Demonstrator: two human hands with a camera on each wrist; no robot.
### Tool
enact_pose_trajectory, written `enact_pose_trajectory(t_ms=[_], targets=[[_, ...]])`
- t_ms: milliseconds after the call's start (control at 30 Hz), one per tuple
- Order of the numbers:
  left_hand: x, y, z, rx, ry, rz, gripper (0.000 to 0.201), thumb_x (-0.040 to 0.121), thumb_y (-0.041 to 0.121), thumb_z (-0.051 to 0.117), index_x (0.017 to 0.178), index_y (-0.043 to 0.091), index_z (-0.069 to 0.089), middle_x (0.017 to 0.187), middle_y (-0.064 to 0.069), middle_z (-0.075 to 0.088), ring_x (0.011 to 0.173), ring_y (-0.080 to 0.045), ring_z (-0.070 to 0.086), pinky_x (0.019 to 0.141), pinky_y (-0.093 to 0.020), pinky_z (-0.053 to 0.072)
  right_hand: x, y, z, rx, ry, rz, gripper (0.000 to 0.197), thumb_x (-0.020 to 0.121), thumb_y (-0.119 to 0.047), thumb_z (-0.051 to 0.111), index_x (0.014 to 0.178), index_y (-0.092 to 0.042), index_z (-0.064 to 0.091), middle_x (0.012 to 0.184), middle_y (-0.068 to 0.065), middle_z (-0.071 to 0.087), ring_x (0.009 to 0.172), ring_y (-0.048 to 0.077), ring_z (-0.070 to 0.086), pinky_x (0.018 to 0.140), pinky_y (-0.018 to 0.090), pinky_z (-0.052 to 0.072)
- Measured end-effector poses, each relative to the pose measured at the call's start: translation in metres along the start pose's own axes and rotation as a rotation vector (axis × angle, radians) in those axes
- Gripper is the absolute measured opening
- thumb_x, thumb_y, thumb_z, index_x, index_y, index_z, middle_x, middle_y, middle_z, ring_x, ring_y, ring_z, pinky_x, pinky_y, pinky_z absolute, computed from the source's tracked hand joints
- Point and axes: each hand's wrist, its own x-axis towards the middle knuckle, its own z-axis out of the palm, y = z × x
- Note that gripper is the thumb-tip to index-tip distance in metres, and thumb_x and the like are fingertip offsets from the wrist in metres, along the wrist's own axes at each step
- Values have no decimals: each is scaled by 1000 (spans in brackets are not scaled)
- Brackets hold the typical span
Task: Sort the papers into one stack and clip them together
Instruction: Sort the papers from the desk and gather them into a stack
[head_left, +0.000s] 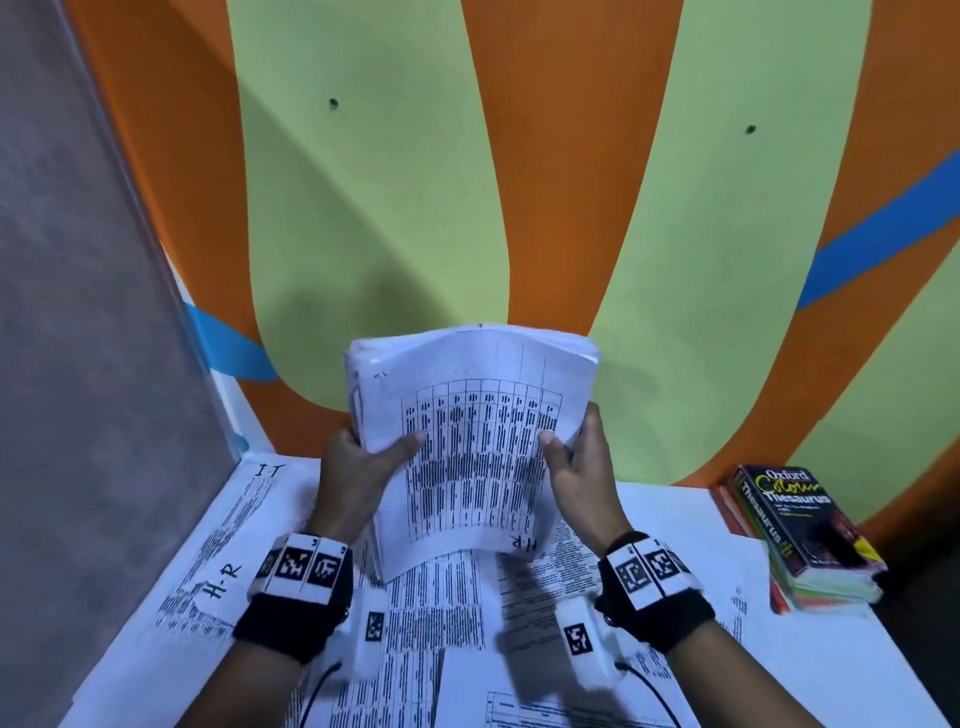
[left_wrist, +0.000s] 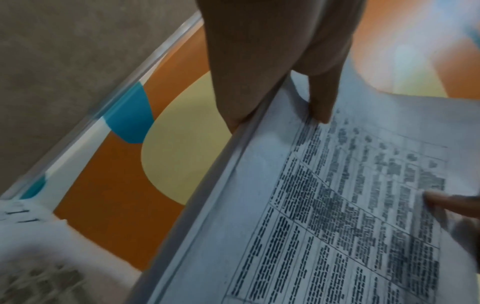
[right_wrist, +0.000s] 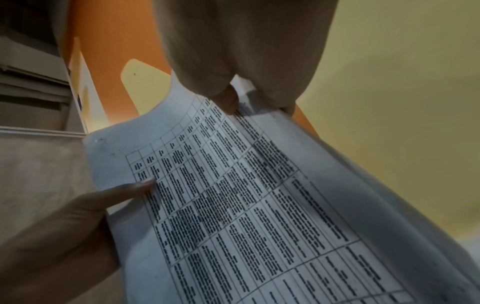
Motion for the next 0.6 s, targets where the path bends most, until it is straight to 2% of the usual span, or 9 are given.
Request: enact_pose_trajectory(t_ms=[33, 100, 167, 200, 267, 333, 400, 500, 600], targets=[[-1, -3, -1, -2, -12, -1, 22, 73, 9, 79, 83, 25, 66, 66, 30, 69, 64, 9, 66, 58, -12, 52, -1, -1, -1, 16, -20, 10, 39, 96, -14, 53, 129, -10, 34, 78, 8, 46, 72, 16, 47, 75, 36, 48], [-7, -13, -2, -5, -57, -60, 24, 70, 10, 80, 87, 18, 66, 68, 24, 72, 68, 6, 67, 61, -11, 52, -6, 5, -2, -10, -114, 86, 50, 95, -12, 54, 136, -12, 26, 104, 16, 57, 96, 25, 56, 89, 41, 48], [-13, -28, -4, 30, -103, -144, 42, 63, 37, 85, 85, 8, 63, 75, 7, 71, 69, -14, 67, 71, -25, 54, -11, 24, -1, -122, -211, 195, 66, 91, -6, 57, 143, -9, 16, 135, 18, 45, 123, 27, 46, 107, 42, 40], [-16, -33, -5, 65, -118, -173, 54, 59, 51, 83, 77, 6, 60, 69, -2, 65, 62, -16, 59, 68, -28, 49, -15, 33, -1, -183, -252, 240, 75, 88, -6, 62, 146, -9, 14, 142, 15, 38, 128, 26, 42, 110, 41, 38], [-20, -35, -6, 145, -83, -167, 53, 65, 53, 76, 56, 14, 41, 46, 0, 43, 41, -11, 38, 53, -23, 33, -26, 49, -7, -313, -366, 314, 75, 84, -15, 69, 144, -15, 24, 137, 11, 39, 110, 17, 54, 93, 24, 51], [-21, -28, -9, 234, -14, -138, 57, 75, 40, 74, 51, 21, 26, 36, 8, 25, 30, -4, 20, 42, -22, 19, -45, 58, -19, -475, -553, 312, 59, 80, -22, 73, 131, -17, 43, 120, 4, 48, 87, 6, 56, 68, 11, 47], [-22, -21, -16, 261, 72, -101, 58, 79, 30, 74, 49, 21, 25, 28, 5, 24, 27, -8, 21, 36, -19, 16, -66, 69, -31, -664, -749, 258, 53, 70, -39, 76, 116, -24, 53, 113, 2, 57, 91, 17, 59, 73, 22, 50], [-21, -20, -25, 276, 169, -87, 58, 78, 28, 75, 49, 20, 26, 29, 6, 25, 28, -10, 25, 36, -21, 17, -104, 87, -33, -1049, -1011, 132, 58, 65, -69, 59, 100, -23, 51, 108, 4, 57, 96, 28, 55, 83, 45, 51], [-19, -21, -32, 275, 241, -64, 55, 80, 27, 75, 50, 19, 29, 38, 7, 31, 31, -6, 28, 37, -20, 20, -130, 97, -30, -1168, -891, 93, 43, 88, -42, 35, 121, -16, 42, 120, 12, 55, 107, 35, 51, 91, 54, 42]])
